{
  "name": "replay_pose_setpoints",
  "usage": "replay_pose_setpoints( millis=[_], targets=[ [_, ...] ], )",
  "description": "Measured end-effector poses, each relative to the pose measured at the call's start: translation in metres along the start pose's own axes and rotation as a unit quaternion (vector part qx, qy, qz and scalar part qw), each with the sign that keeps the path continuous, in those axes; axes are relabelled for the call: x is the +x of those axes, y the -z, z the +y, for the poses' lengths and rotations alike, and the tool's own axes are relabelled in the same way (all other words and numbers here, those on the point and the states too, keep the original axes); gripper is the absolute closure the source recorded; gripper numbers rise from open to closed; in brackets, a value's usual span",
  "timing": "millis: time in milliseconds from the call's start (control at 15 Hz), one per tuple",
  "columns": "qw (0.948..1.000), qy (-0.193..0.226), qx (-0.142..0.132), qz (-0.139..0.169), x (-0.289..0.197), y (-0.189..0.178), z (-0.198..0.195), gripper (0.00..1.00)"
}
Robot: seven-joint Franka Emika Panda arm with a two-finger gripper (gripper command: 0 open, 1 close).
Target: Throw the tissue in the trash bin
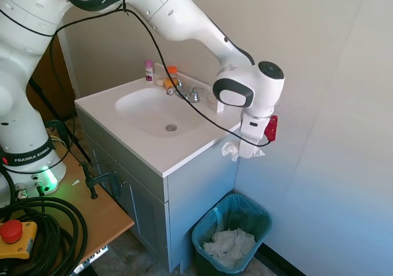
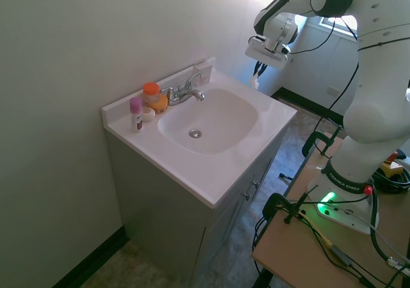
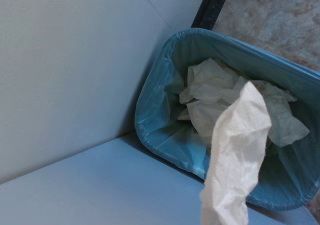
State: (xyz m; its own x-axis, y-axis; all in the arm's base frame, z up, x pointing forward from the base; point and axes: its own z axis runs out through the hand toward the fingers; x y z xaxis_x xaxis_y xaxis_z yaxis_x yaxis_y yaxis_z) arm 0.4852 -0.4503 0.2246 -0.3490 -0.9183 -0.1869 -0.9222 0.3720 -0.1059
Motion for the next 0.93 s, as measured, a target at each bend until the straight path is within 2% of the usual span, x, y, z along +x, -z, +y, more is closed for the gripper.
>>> replay_pose_setpoints(
  millis=[733,933],
  targets=[
    [0.9998,0.020,0.002,-0.002,-0.009,-0.002,-0.003,0.00],
    [0.9991,0.034,0.025,0.004,-0.011,0.030,0.004,0.00]
  ],
)
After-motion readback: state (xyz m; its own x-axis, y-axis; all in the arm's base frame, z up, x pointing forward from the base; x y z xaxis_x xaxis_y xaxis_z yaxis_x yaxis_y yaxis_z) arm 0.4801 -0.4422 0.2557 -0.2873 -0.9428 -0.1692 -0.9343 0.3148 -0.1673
